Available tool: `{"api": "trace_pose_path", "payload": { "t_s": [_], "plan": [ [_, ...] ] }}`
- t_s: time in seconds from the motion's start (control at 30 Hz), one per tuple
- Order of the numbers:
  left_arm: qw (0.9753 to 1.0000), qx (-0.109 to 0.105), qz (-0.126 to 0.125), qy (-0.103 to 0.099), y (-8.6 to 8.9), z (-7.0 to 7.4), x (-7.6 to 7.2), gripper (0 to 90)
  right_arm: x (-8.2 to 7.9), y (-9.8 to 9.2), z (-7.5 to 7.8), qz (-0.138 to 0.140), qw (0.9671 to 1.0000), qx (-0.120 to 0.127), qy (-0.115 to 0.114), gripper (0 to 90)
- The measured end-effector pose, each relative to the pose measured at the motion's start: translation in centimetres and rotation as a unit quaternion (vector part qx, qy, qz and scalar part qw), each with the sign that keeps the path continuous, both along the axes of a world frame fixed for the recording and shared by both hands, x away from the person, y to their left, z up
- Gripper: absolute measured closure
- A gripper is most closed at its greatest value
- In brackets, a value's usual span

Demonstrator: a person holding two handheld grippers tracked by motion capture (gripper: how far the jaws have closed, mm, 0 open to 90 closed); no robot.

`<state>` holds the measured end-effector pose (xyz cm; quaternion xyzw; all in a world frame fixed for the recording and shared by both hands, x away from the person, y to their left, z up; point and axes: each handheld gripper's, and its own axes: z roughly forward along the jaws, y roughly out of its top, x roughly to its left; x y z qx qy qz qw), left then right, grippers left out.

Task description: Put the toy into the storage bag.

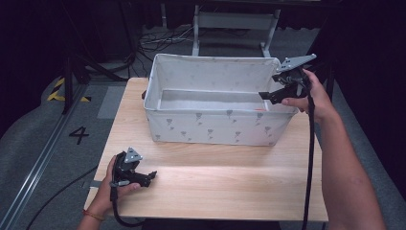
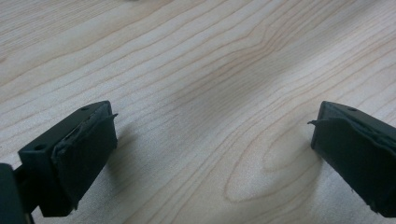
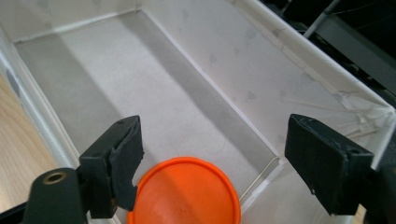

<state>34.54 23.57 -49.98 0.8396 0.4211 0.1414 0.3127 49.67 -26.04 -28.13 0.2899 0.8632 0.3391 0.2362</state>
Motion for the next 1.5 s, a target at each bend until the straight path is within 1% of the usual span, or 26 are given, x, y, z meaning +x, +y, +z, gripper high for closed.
{"api": "trace_pose_path", "payload": {
  "t_s": [0.07, 0.1, 0.13, 0.17, 0.23, 0.33, 0.4, 0.47, 0.6, 0.7, 0.73, 0.77, 0.8, 0.87, 0.93, 1.03, 1.1, 1.13, 1.17, 1.23, 1.27, 1.33, 1.4, 1.43, 1.47, 1.5],
  "plan": [
    [1.0000, 0.000, 0.000, 0.000, 0.0, 0.0, 0.0, 0.5, -0.3, -0.2, 0.1, -0.011, 0.9999, -0.005, -0.009, 20.0],
    [1.0000, 0.000, 0.000, 0.000, 0.0, 0.0, 0.0, 0.6, -0.3, -0.2, 0.1, -0.011, 0.9999, -0.005, -0.009, 20.0],
    [1.0000, 0.000, 0.000, 0.000, 0.0, 0.0, 0.0, 0.6, -0.5, -0.3, 0.2, -0.020, 0.9996, -0.009, -0.016, 19.9],
    [1.0000, 0.000, 0.000, 0.000, 0.0, 0.0, 0.0, 0.6, -1.0, -0.6, 0.3, -0.034, 0.9993, 0.000, -0.016, 20.3],
    [1.0000, 0.000, -0.001, 0.000, 0.0, 0.0, 0.0, 0.5, -1.5, -0.7, 0.5, -0.040, 0.9989, 0.002, -0.026, 20.3],
    [1.0000, 0.000, 0.000, 0.000, 0.0, 0.0, 0.1, 0.5, -2.0, -1.0, 0.6, -0.040, 0.9988, 0.011, -0.027, 20.3],
    [1.0000, 0.002, 0.000, -0.001, 0.0, 0.0, 0.1, 0.5, -2.5, -1.2, 0.7, -0.049, 0.9983, 0.008, -0.031, 20.3],
    [1.0000, 0.001, 0.000, -0.001, 0.0, 0.0, 0.1, 0.5, -3.3, -1.2, 0.8, -0.052, 0.9980, 0.008, -0.036, 20.3],
    [1.0000, 0.002, 0.000, -0.002, 0.0, 0.0, 0.1, 0.5, -4.5, -1.3, 0.7, -0.049, 0.9977, -0.010, -0.047, 20.5],
    [1.0000, 0.002, 0.000, -0.001, 0.0, 0.0, 0.1, 0.5, -5.3, -1.7, 0.6, -0.050, 0.9981, 0.008, -0.036, 21.1],
    [1.0000, 0.001, 0.001, -0.002, 0.0, 0.0, 0.1, 0.5, -5.7, -1.8, 0.5, -0.050, 0.9979, 0.014, -0.039, 21.5],
    [1.0000, 0.001, 0.001, -0.002, 0.0, 0.0, 0.1, 0.5, -5.7, -1.8, 0.5, -0.050, 0.9979, 0.014, -0.039, 21.5],
    [1.0000, 0.002, 0.000, -0.002, 0.0, 0.0, 0.1, 0.5, -6.6, -1.8, 0.3, -0.047, 0.9979, 0.027, -0.035, 21.7],
    [1.0000, 0.002, 0.000, -0.001, 0.0, 0.0, 0.1, 0.5, -7.3, -1.7, 0.2, -0.049, 0.9979, 0.019, -0.039, 21.8],
    [1.0000, 0.002, 0.000, -0.002, 0.0, 0.0, 0.1, 0.5, -8.2, -1.7, 0.0, -0.041, 0.9981, 0.012, -0.045, 21.7],
    [1.0000, 0.002, 0.001, -0.001, 0.0, 0.0, 0.1, 0.5, -9.4, -1.9, -0.5, -0.031, 0.9984, 0.009, -0.047, 21.6],
    [1.0000, 0.001, 0.000, -0.001, 0.0, 0.0, 0.1, 0.5, -9.8, -2.0, -0.7, -0.032, 0.9982, 0.008, -0.050, 21.7],
    [1.0000, 0.001, 0.000, -0.001, 0.0, 0.0, 0.1, 0.5, -10.8, -2.0, -1.2, -0.032, 0.9978, -0.002, -0.058, 21.8],
    [1.0000, 0.001, 0.000, -0.001, 0.0, 0.0, 0.1, 0.5, -10.8, -2.0, -1.2, -0.032, 0.9978, -0.002, -0.058, 21.8],
    [1.0000, 0.001, 0.000, -0.001, 0.0, 0.0, 0.1, 0.5, -11.8, -2.2, -1.8, -0.026, 0.9973, -0.018, -0.067, 21.8],
    [1.0000, 0.001, 0.001, -0.001, 0.0, 0.0, 0.1, 0.5, -12.3, -2.3, -2.1, -0.022, 0.9976, -0.021, -0.063, 21.6],
    [1.0000, 0.002, 0.001, -0.001, 0.0, 0.0, 0.1, 0.5, -13.2, -2.4, -2.6, -0.024, 0.9976, -0.014, -0.063, 22.1],
    [1.0000, 0.001, 0.000, -0.001, 0.0, 0.0, 0.1, 0.5, -13.5, -2.4, -2.8, -0.018, 0.9980, -0.012, -0.059, 21.7],
    [1.0000, 0.001, 0.000, -0.001, 0.0, 0.0, 0.1, 0.5, -13.9, -2.4, -3.1, -0.016, 0.9981, -0.015, -0.057, 21.6],
    [1.0000, 0.001, -0.001, -0.001, 0.0, 0.0, 0.1, 0.5, -14.3, -2.5, -3.6, -0.021, 0.9977, -0.019, -0.062, 22.0],
    [1.0000, 0.002, 0.001, -0.001, 0.0, 0.0, 0.1, 0.5, -14.5, -2.6, -4.1, -0.017, 0.9978, -0.025, -0.059, 21.7]
  ]
}}
